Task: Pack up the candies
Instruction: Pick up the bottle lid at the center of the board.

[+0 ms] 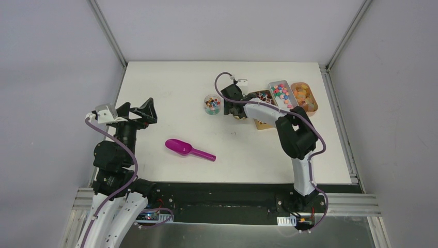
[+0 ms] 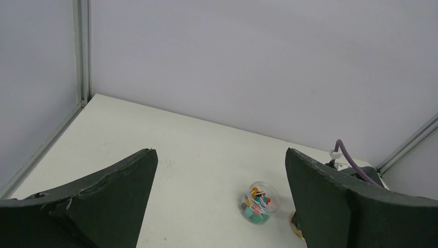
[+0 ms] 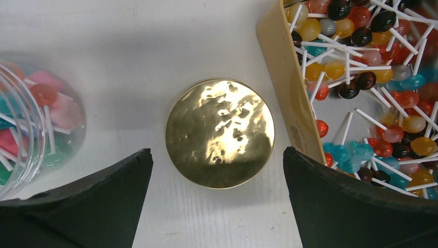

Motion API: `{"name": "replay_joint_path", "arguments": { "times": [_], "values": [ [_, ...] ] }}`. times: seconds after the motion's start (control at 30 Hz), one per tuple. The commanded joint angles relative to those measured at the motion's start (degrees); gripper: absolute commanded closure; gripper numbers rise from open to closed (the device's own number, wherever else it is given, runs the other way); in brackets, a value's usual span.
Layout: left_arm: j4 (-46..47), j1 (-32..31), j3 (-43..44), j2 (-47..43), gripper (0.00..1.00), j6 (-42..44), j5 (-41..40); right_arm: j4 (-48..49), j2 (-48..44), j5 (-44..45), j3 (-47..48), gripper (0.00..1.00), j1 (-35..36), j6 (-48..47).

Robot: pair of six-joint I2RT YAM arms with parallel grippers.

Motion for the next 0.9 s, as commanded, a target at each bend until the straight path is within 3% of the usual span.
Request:
{"name": "replay_joint_path", "arguments": {
  "times": [0.0, 0.7, 0.87],
  "values": [
    [2.32, -0.7, -0.22, -0.3, 0.01, 0.46, 0.49, 2.16, 0.43, 1.08, 1.41, 0.01, -0.18, 1.8],
    [2.38, -0.66, -0.15, -0.02, 0.01, 0.5, 0.52, 3.6, 3.55, 0.21, 0.92, 0.0, -0.44, 2.8],
    [2.4, -0.65, -0.2, -0.03, 0.01, 0.52, 0.45, 8.69, 2.75, -3.34, -1.77, 0.01, -0.39, 0.04]
  ]
}}
